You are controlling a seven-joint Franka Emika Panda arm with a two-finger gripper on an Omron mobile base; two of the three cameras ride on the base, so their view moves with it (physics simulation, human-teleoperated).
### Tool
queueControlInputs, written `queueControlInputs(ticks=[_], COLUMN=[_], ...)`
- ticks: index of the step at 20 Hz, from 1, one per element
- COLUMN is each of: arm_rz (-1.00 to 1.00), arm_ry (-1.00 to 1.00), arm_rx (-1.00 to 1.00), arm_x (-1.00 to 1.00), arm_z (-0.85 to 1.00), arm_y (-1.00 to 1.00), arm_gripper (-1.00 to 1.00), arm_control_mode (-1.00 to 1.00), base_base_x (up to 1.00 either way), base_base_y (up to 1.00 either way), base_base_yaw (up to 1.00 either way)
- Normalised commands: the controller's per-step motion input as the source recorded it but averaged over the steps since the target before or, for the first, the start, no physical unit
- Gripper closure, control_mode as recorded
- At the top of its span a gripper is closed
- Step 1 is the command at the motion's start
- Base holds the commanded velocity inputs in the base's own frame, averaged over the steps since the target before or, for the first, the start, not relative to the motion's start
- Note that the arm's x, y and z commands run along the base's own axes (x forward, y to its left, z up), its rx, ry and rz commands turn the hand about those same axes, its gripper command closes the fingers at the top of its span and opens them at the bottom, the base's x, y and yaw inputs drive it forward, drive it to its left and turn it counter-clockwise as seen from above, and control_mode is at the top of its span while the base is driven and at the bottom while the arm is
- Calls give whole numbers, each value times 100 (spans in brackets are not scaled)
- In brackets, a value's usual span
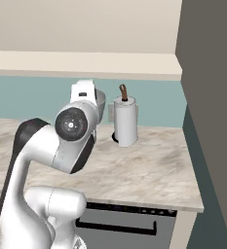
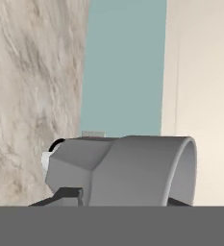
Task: There is a bowl on the dining counter. Grab a lemon wedge from the fridge and place it in the bowl. Then get the liquor bottle and glass cup from the cabinet and place them next to the bowl.
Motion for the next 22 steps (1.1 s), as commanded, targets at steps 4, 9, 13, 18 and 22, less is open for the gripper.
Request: queueControlInputs(ticks=[4,9,13,18,22], arm_rz=[2,0,0,0,0], arm_ry=[0,0,0,0,0], arm_rx=[-1,0,0,0,0], arm_x=[-19,0,0,0,0], arm_z=[-6,0,0,0,0], arm_y=[7,0,0,0,0], arm_gripper=[100,100,100,100,100], arm_control_mode=[100,100,100,100,100], base_base_x=[-57,-69,-55,-40,-46], base_base_y=[20,44,47,33,39], base_base_yaw=[8,27,43,50,49])
